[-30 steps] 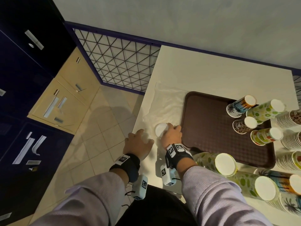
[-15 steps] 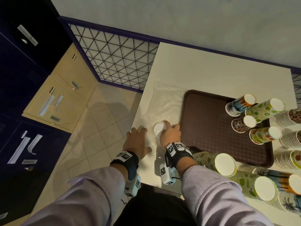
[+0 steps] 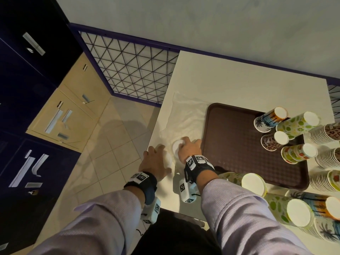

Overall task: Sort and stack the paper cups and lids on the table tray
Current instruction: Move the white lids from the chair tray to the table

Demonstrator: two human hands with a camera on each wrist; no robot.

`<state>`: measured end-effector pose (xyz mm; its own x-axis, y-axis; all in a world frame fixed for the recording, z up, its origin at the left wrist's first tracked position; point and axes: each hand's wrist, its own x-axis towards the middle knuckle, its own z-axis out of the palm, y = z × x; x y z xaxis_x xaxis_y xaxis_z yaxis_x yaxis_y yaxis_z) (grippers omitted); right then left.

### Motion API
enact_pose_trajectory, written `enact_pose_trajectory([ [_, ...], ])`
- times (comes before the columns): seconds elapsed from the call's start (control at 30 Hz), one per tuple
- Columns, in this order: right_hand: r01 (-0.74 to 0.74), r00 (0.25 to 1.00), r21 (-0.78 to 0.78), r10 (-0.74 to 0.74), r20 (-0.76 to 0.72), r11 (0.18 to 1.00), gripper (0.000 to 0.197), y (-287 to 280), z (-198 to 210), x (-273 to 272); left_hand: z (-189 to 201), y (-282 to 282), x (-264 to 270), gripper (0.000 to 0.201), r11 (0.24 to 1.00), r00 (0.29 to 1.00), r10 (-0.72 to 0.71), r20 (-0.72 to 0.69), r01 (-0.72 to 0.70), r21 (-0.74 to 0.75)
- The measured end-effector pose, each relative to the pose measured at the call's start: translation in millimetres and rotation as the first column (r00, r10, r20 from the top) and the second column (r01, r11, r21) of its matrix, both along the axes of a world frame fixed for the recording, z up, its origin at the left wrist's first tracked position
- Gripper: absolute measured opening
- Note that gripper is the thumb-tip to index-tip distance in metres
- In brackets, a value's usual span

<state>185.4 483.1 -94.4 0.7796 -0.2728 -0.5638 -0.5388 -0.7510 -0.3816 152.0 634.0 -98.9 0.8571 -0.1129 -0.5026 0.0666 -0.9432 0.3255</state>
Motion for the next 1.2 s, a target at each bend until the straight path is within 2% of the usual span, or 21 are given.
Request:
enact_pose_trajectory([
  [0.1, 0.004, 0.998, 0.001, -0.004, -0.064, 1.0, 0.039, 0, 2, 6, -4, 0, 0, 0.095, 1.0, 1.0, 0.018, 0.016, -0.018, -0.019],
  [0.2, 0.019, 0.998, -0.032, -0.021, -0.067, 0.999, 0.04, 3, 9, 5, -3, 2, -2, 0.103, 0.999, 1.0, 0.021, 0.009, -0.021, -0.031],
  [0.33, 0.061, 0.998, -0.02, -0.06, 0.034, 0.998, 0.046, 5, 34, -4, 14, 10, -6, 0.11, 0.997, 1.0, 0.029, 0.011, -0.028, -0.074],
  [0.47, 0.065, 0.982, 0.064, -0.076, 0.173, 0.996, 0.052, 7, 83, -23, 49, 27, -17, 0.112, 0.984, 0.993, 0.105, 0.059, -0.095, -0.151],
  [0.53, 0.015, 0.963, 0.123, -0.047, 0.264, 0.992, 0.05, 8, 116, -38, 76, 35, -26, 0.095, 0.969, 0.99, 0.118, 0.07, -0.099, -0.227],
  [0.6, -0.078, 0.931, 0.208, -0.004, 0.365, 0.975, 0.041, 5, 149, -58, 109, 41, -37, 0.06, 0.942, 0.994, 0.094, 0.062, -0.068, -0.329],
  [0.67, -0.193, 0.876, 0.249, 0.052, 0.479, 0.949, 0.028, -4, 183, -83, 144, 40, -50, 0.028, 0.914, 0.997, 0.017, 0.077, 0.016, -0.406],
  [0.73, -0.275, 0.824, 0.258, 0.089, 0.56, 0.926, 0.018, -19, 214, -107, 180, 34, -62, 0.01, 0.886, 0.988, -0.079, 0.13, 0.13, -0.445],
  [0.83, -0.289, 0.811, 0.315, 0.056, 0.582, 0.904, 0.015, -64, 257, -153, 226, 4, -84, 0.009, 0.841, 0.967, -0.187, 0.17, 0.247, -0.481],
  [0.93, -0.255, 0.816, 0.37, -0.006, 0.577, 0.893, 0.024, -120, 284, -202, 259, -38, -108, 0.006, 0.775, 0.942, -0.27, 0.2, 0.336, -0.536],
  [1.07, -0.093, 0.823, 0.484, -0.206, 0.53, 0.87, 0.008, -208, 304, -274, 284, -115, -144, 0.013, 0.628, 0.906, -0.352, 0.236, 0.416, -0.658],
  [1.13, 0.005, 0.791, 0.5, -0.309, 0.528, 0.866, 0.006, -253, 313, -308, 286, -160, -163, 0.017, 0.545, 0.88, -0.396, 0.261, 0.454, -0.705],
  [1.2, 0.098, 0.75, 0.49, -0.388, 0.536, 0.866, 0.009, -302, 317, -338, 282, -206, -183, 0.018, 0.509, 0.868, -0.433, 0.244, 0.459, -0.728],
])
